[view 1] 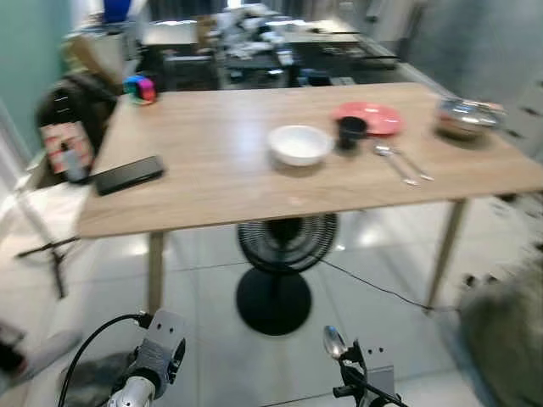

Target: Setting the table

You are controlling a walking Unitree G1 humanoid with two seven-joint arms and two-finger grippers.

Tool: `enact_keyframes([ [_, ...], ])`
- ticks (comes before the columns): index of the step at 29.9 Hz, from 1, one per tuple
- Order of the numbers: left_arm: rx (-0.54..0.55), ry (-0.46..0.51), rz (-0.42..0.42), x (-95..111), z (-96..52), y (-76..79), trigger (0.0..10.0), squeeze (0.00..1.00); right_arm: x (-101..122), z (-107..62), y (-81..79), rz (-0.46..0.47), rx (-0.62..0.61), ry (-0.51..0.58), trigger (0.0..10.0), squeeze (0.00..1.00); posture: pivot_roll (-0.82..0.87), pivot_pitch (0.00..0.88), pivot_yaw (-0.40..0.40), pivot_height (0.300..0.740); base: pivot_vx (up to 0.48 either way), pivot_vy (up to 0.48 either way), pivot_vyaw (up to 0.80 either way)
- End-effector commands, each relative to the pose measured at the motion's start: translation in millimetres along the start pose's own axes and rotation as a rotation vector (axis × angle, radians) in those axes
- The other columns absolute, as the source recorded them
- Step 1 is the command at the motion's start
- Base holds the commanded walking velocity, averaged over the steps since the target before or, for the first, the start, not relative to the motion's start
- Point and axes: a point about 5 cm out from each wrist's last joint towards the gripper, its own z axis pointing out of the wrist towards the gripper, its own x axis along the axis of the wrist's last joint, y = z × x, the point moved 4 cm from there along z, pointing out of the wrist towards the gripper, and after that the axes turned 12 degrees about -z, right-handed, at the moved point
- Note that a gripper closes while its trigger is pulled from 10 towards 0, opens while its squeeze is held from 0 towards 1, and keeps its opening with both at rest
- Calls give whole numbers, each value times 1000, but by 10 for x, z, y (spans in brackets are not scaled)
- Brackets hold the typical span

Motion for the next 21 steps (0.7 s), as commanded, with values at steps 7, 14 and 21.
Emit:
enact_keyframes([
  [7,47,-23,-3,-89,-37,-64,10000,0,110,20,-122,-49,57,59,10000,0,-37,0,34,740,272,0,0],
  [14,51,-11,1,-56,-27,-62,10000,0,120,25,-132,-54,64,61,10000,0,-35,0,31,740,480,0,0],
  [21,17,22,32,24,-7,-5,10000,0,240,41,-63,-53,32,106,10000,0,-36,0,31,740,480,0,0],
])
